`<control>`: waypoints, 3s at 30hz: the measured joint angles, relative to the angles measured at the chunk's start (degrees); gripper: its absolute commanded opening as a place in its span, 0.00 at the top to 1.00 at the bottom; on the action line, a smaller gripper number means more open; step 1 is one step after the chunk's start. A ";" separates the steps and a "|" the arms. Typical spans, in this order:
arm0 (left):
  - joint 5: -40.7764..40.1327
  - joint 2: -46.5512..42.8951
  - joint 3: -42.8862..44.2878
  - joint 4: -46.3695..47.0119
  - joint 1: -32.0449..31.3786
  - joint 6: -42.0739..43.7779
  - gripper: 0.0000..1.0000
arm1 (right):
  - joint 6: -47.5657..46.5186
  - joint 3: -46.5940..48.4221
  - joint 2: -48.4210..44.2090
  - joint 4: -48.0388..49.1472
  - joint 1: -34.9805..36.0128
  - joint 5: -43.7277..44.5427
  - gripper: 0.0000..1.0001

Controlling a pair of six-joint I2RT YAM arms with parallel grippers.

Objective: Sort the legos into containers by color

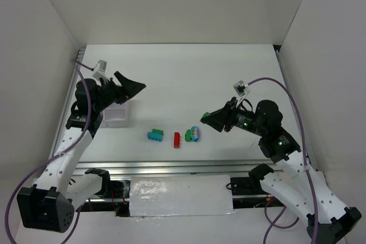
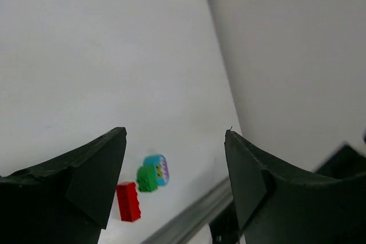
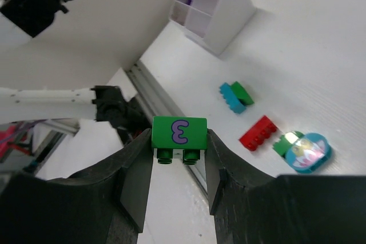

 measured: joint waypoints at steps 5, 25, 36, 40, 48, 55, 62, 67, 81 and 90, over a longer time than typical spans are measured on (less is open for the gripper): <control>13.46 -5.05 -0.09 3.65 -8.20 5.09 0.06 | 2.93 -0.48 1.01 6.23 0.00 -6.38 1.00; 19.04 -4.76 -0.15 13.00 -40.44 12.44 0.07 | 10.16 -4.26 5.92 24.17 0.00 -28.33 0.96; 17.86 3.96 1.09 17.16 -45.75 12.50 0.17 | 11.74 -4.26 4.74 26.03 0.87 -31.21 0.95; 17.38 4.76 2.82 18.27 -45.77 12.44 0.22 | 11.06 -4.26 4.28 25.70 0.98 -31.23 0.95; 16.48 4.85 3.32 18.99 -45.79 12.46 0.23 | 9.62 -4.26 3.80 25.22 1.03 -32.39 0.95; 16.15 5.53 5.14 18.53 -45.79 12.48 0.32 | 7.74 -4.26 3.76 24.26 1.42 -33.53 0.95; 16.13 7.56 6.45 18.60 -45.79 12.39 0.44 | 5.90 -4.26 3.76 21.99 2.14 -33.77 0.95; 16.06 7.96 6.54 17.99 -45.79 12.48 0.42 | 4.63 -4.26 3.65 20.00 2.32 -33.00 0.95; 14.14 7.96 7.21 13.27 -45.79 14.19 0.40 | 1.62 -4.04 1.95 16.00 2.34 -29.07 0.95; 13.55 8.07 8.37 11.93 -45.79 15.26 0.63 | 0.70 -3.72 1.31 14.64 2.38 -28.06 0.95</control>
